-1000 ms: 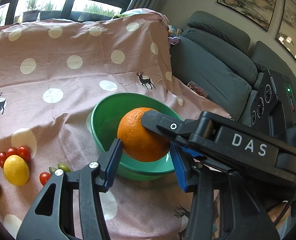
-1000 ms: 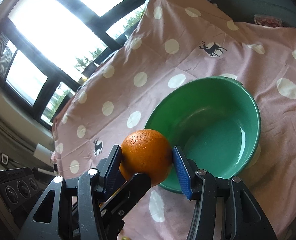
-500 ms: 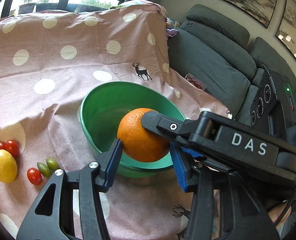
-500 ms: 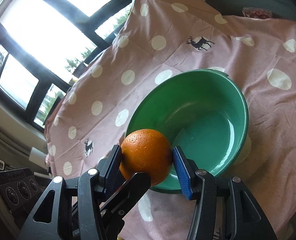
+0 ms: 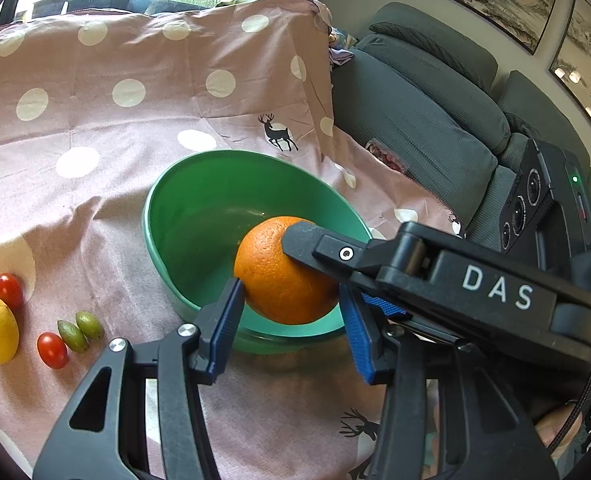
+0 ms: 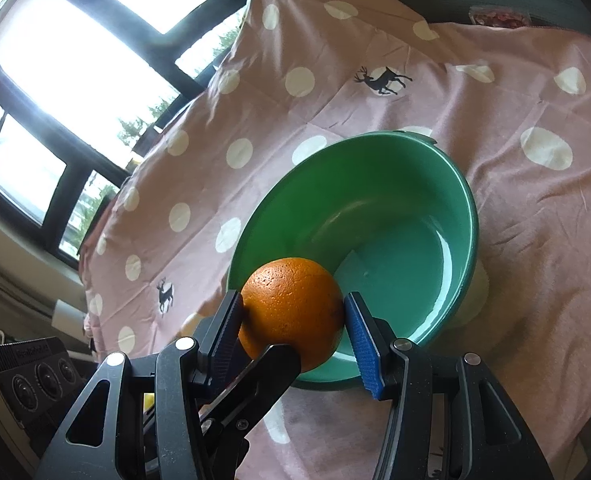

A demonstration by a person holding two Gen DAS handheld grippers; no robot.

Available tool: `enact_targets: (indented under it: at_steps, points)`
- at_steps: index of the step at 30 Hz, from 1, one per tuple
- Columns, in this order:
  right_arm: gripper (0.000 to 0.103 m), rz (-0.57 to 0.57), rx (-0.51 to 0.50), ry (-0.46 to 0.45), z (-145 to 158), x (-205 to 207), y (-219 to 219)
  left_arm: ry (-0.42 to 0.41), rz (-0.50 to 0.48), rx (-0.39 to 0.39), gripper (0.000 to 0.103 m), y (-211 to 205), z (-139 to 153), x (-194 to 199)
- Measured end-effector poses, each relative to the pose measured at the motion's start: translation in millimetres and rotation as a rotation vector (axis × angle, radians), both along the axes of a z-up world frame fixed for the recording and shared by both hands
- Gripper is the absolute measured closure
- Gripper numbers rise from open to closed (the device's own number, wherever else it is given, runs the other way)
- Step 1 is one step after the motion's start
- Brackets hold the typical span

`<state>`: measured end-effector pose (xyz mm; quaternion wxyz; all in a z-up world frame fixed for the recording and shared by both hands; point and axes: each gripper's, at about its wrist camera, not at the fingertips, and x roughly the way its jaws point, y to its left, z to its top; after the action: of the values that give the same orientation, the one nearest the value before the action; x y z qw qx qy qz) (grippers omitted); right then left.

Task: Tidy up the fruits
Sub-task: 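Lift the orange with the right tool and carry it over the green bowl, then lower the orange into the green bowl and open the right tool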

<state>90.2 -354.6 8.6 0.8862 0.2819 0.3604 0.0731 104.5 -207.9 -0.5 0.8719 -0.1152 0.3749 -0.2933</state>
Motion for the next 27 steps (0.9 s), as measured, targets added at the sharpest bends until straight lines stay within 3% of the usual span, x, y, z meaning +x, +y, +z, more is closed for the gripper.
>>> enact_targets:
  at_steps: [27]
  points:
    - [0.048,-0.040,0.002,0.050,-8.8,2.9,-7.5,0.029,-0.009,-0.004,0.055,-6.8,-11.3,4.4]
